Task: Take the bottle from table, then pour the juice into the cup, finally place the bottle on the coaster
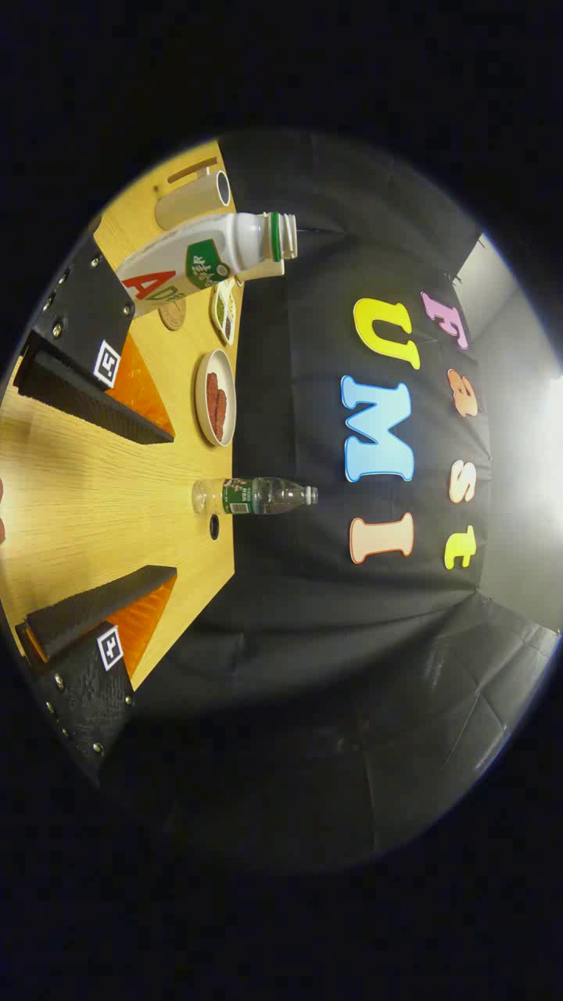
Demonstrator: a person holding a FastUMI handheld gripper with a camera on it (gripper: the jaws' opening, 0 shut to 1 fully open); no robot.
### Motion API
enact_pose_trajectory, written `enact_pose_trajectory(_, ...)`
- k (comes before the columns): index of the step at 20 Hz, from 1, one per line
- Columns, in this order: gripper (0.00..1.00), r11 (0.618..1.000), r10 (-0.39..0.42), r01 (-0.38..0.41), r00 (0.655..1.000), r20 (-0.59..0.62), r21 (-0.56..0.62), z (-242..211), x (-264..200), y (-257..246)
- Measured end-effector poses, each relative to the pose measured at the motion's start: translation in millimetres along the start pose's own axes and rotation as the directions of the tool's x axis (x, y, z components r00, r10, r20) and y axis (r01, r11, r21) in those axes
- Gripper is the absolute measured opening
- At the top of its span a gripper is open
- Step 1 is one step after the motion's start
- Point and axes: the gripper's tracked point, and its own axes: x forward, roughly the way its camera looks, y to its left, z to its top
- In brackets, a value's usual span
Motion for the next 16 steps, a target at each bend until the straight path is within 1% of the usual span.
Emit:
enact_pose_trajectory(2,0.95,0.998,-0.017,0.02,0.998,0.056,-0.054,13.7,20.4,2.3)
enact_pose_trajectory(4,0.95,0.998,-0.016,0.023,0.995,0.096,-0.067,31.0,28.3,9.0)
enact_pose_trajectory(7,0.95,0.996,-0.014,0.026,0.991,0.134,-0.089,56.9,19.5,14.5)
enact_pose_trajectory(11,0.95,0.998,0.011,-0.002,0.99,0.144,-0.067,79.5,-4.0,31.5)
enact_pose_trajectory(16,0.94,0.998,0.064,-0.061,0.992,0.113,-0.033,87.6,-37.6,57.2)
